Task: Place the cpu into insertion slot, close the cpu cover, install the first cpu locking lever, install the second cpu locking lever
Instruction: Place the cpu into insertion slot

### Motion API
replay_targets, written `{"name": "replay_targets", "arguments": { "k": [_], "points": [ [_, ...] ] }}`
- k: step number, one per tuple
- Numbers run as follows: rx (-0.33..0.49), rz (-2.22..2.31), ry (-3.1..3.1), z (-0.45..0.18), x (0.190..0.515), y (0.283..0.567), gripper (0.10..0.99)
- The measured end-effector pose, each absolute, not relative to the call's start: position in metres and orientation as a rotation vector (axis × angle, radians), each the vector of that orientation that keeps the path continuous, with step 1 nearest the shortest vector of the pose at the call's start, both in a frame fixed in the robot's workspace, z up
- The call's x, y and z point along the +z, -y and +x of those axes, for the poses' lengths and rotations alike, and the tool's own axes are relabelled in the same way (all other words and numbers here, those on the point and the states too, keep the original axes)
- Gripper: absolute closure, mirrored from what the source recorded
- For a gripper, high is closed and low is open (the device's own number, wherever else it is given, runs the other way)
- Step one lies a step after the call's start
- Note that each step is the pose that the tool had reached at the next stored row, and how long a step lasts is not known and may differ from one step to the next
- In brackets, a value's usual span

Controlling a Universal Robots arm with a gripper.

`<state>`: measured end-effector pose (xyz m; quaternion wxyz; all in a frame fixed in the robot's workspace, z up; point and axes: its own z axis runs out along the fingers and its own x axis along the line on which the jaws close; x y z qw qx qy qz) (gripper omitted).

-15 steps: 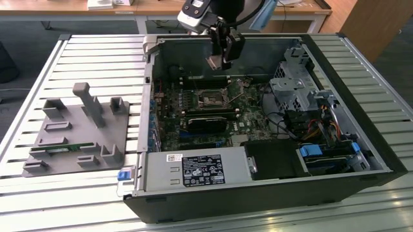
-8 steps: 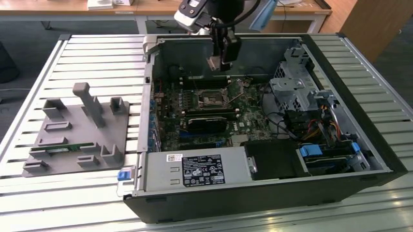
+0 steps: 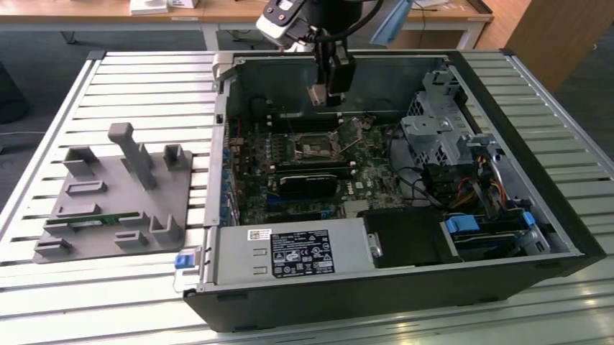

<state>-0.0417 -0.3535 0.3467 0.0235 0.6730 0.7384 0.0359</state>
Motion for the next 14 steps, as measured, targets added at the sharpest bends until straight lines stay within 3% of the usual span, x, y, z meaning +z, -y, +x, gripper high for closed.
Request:
{"name": "replay_targets", "arguments": {
  "k": [14],
  "points": [
    [0.089,2.139,-2.219,-0.0427,0.3392,0.3528,0.549]
  ]
}}
